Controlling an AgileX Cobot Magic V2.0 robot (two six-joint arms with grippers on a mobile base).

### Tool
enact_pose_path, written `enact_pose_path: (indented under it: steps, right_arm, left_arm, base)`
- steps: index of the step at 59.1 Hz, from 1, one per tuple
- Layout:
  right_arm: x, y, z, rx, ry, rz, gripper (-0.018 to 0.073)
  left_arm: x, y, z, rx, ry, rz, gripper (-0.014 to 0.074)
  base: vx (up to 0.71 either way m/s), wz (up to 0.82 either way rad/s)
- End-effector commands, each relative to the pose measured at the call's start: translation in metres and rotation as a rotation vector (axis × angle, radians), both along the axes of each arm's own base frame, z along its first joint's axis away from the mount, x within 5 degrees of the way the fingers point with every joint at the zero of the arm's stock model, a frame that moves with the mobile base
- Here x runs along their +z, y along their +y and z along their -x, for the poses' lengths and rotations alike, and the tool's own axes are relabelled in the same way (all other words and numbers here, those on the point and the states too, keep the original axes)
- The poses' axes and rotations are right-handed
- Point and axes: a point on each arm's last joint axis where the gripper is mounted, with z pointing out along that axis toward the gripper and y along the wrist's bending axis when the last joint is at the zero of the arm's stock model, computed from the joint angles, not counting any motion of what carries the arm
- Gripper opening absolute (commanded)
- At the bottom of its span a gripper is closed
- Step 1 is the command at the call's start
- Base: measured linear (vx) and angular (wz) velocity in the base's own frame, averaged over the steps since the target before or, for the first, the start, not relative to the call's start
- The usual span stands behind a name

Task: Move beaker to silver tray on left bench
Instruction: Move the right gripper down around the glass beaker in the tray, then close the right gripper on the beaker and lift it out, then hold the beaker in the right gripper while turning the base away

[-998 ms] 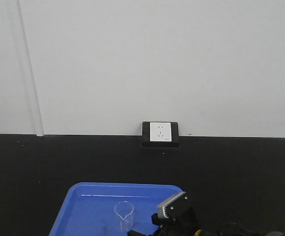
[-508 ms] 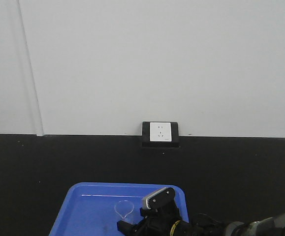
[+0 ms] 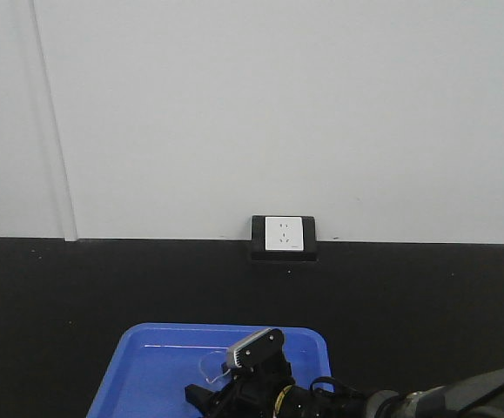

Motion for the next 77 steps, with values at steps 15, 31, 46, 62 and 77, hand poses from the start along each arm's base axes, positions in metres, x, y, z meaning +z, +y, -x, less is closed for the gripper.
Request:
enact_pose_path:
  steps: [15,31,46,62,77]
  right_arm:
    - [0.059,0.003,-0.007,-0.043,-0.042,-0.200,-0.0017]
    - [0.122,-0.017,0.004,-0.137,0.012,0.072,-0.0014]
    - [0.182,-0.074,0.057,-0.252,-0.034,0.137,-0.0013]
    - [0.195,-0.162,0.140,-0.425,-0.057,0.126,-0.0013]
    - [0.179,-0.196,0.215,-0.499,-0.110,0.128,-0.0011]
  left_arm:
    - [0.001,-0.001,-0.002,-0.016,-0.069,0.009,0.0001]
    - [0.001,-0.001,-0.002,-0.016,-0.069,0.009,0.0001]
    - [0.001,-0.001,-0.002,-0.016,-0.069,0.009,0.0001]
    - [0.001,-0.001,-0.002,-0.016,-0.069,0.009,0.0001]
    - [0.001,-0.001,-0.002,-0.016,-0.069,0.009,0.0001]
  base:
    - [0.00,0.00]
    - [0.00,0.00]
    - [0.00,0.00]
    - [0.00,0.00]
    - [0.00,0.00]
